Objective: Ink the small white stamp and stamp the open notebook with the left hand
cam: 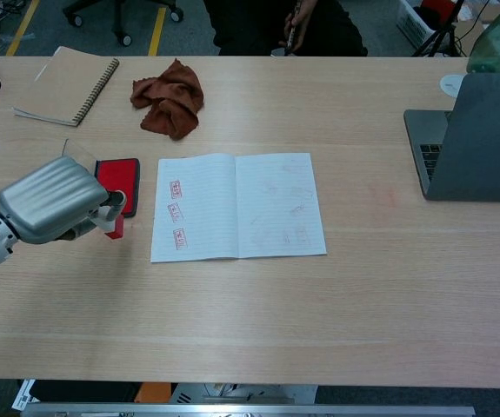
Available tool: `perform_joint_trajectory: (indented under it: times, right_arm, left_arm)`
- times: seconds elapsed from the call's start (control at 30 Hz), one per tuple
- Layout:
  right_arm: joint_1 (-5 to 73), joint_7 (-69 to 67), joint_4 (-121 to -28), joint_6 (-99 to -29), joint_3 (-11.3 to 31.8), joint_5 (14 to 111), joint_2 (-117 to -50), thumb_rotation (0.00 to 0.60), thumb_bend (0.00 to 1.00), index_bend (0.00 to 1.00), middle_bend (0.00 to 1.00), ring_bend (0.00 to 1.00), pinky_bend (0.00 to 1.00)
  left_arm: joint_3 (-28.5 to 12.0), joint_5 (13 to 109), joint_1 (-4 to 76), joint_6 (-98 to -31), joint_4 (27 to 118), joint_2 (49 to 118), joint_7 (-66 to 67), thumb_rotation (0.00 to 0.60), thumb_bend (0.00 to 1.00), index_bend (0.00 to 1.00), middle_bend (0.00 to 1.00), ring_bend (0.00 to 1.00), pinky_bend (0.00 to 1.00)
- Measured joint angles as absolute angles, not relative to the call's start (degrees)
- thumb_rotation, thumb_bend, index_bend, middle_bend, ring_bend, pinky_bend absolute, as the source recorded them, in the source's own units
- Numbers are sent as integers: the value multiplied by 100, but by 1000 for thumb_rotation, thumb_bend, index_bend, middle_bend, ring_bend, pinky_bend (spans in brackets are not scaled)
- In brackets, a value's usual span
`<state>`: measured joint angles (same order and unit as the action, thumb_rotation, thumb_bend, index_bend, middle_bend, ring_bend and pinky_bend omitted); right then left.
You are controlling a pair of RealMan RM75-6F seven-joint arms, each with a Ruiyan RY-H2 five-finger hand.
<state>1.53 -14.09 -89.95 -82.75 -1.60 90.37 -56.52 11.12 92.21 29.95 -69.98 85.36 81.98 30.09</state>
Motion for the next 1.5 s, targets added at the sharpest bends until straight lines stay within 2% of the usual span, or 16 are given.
perform_joint_trajectory:
  times: [0.5, 0.83, 1.17, 1.5]
  right_arm:
    - [114, -1430, -8982, -8314, -173, 9009, -5636, 600, 345, 322, 377, 186, 261]
    - [108, -1415, -8991, -8313, -170, 8988, -5634, 600, 346, 322, 377, 186, 261]
    - [80, -1464, -8944, -8325, -175, 8961, -5640, 600, 346, 322, 377, 186, 260]
    - [73, -1506, -8913, -8352, -153, 8949, -5651, 600, 346, 322, 379, 186, 260]
  left_arm:
    - [1094, 9496, 2613, -7070, 7574, 8629, 2821, 600, 345, 551, 989, 1000, 1000]
    - [1022, 9619, 2526, -6983, 7247, 8907, 2824, 600, 345, 523, 1000, 1000, 1000]
    - [949, 9671, 2484, -6855, 7211, 9026, 3047, 600, 345, 466, 1000, 1000, 1000]
    - [915, 9718, 2438, -6878, 7573, 8829, 3263, 600, 345, 405, 999, 1000, 1000]
